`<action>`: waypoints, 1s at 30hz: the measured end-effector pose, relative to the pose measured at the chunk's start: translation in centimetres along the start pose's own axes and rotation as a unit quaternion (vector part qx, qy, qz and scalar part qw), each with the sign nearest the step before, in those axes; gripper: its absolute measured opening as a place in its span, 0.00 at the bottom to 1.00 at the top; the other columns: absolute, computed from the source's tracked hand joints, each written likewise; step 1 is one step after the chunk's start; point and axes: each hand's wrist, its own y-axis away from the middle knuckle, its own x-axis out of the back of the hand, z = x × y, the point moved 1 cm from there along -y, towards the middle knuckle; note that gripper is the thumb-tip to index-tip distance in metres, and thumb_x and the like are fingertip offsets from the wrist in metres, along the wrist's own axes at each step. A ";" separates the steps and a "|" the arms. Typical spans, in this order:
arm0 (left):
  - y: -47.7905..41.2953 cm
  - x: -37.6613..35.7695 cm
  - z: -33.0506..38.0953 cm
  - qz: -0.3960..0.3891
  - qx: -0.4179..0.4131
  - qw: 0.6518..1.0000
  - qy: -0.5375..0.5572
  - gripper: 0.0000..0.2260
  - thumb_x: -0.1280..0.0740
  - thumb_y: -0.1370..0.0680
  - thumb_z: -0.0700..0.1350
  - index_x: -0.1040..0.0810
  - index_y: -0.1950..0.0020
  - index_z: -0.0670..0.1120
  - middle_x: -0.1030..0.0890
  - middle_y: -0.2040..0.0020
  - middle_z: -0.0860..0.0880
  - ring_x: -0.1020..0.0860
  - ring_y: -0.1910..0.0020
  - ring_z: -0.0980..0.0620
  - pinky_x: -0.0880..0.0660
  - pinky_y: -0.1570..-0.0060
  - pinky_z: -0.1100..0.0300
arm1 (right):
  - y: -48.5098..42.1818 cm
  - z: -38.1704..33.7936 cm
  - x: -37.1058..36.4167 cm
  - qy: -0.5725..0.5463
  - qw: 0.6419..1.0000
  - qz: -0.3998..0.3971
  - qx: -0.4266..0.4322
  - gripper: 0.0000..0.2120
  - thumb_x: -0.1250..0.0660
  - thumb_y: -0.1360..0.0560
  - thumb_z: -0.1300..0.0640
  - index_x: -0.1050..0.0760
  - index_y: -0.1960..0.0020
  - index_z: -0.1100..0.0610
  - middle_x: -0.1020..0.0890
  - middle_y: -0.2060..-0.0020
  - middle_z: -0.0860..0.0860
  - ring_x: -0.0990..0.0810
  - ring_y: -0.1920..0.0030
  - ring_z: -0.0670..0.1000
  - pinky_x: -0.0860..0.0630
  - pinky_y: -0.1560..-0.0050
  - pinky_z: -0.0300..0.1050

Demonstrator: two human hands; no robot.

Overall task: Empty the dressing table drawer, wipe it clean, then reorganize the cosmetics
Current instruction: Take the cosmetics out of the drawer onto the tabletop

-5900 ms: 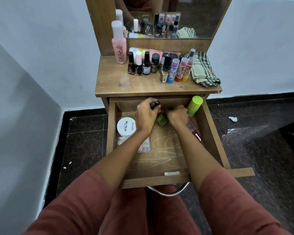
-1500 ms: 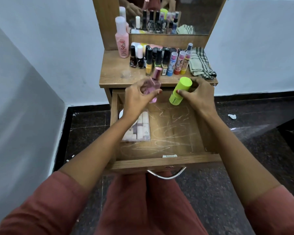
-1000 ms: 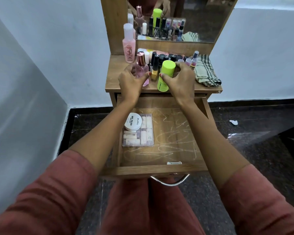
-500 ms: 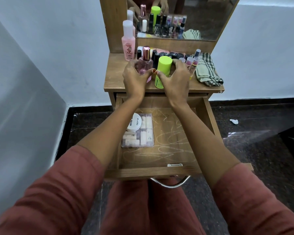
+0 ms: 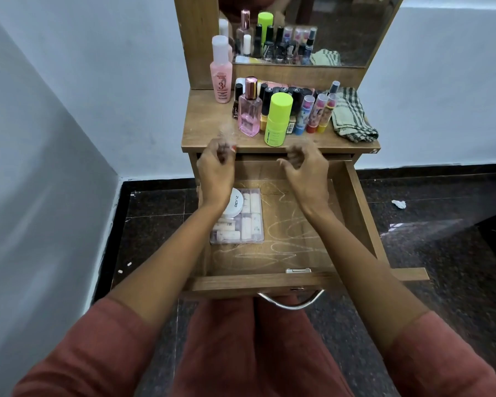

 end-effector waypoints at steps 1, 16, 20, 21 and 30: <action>1.1 0.5 -0.5 -0.018 0.001 1.000 -0.012 0.05 0.37 0.24 0.35 0.22 0.52 0.39 0.21 0.59 0.47 0.24 0.60 0.55 0.32 0.60 0.75 | 1.2 0.3 0.0 0.002 1.000 -0.024 -0.013 0.11 0.30 0.29 0.66 0.24 0.48 0.65 0.20 0.52 0.59 0.26 0.57 0.46 0.31 0.61 0.21; 3.4 -0.4 -4.3 -0.232 -0.041 0.875 -0.422 0.14 0.43 0.20 0.39 0.29 0.37 0.36 0.27 0.36 0.36 0.30 0.37 0.40 0.33 0.37 0.52 | 7.4 2.5 -3.5 0.303 0.873 -0.382 0.004 0.32 0.27 0.32 0.57 0.39 0.34 0.62 0.35 0.36 0.59 0.30 0.37 0.61 0.28 0.42 0.55; 3.2 -0.3 -4.3 -0.238 -0.025 0.890 -0.387 0.14 0.45 0.20 0.38 0.28 0.38 0.35 0.28 0.36 0.36 0.30 0.37 0.40 0.35 0.35 0.52 | 7.3 2.5 -3.4 0.293 0.877 -0.382 -0.001 0.32 0.28 0.31 0.59 0.40 0.34 0.63 0.34 0.36 0.60 0.27 0.40 0.61 0.27 0.43 0.54; 3.1 -0.3 -4.3 -0.241 -0.020 0.893 -0.379 0.13 0.45 0.20 0.37 0.27 0.38 0.35 0.28 0.37 0.36 0.29 0.38 0.39 0.35 0.35 0.52 | 7.3 2.6 -3.2 0.289 0.878 -0.381 -0.005 0.31 0.28 0.31 0.60 0.40 0.34 0.63 0.34 0.36 0.60 0.27 0.40 0.61 0.27 0.43 0.54; 4.1 -0.8 -3.8 -0.325 0.020 0.899 -0.292 0.16 0.44 0.22 0.33 0.29 0.35 0.37 0.27 0.35 0.36 0.30 0.34 0.41 0.36 0.31 0.53 | 6.8 4.5 -0.5 0.248 0.897 -0.362 -0.061 0.24 0.32 0.31 0.67 0.36 0.38 0.64 0.31 0.40 0.62 0.26 0.42 0.62 0.28 0.42 0.53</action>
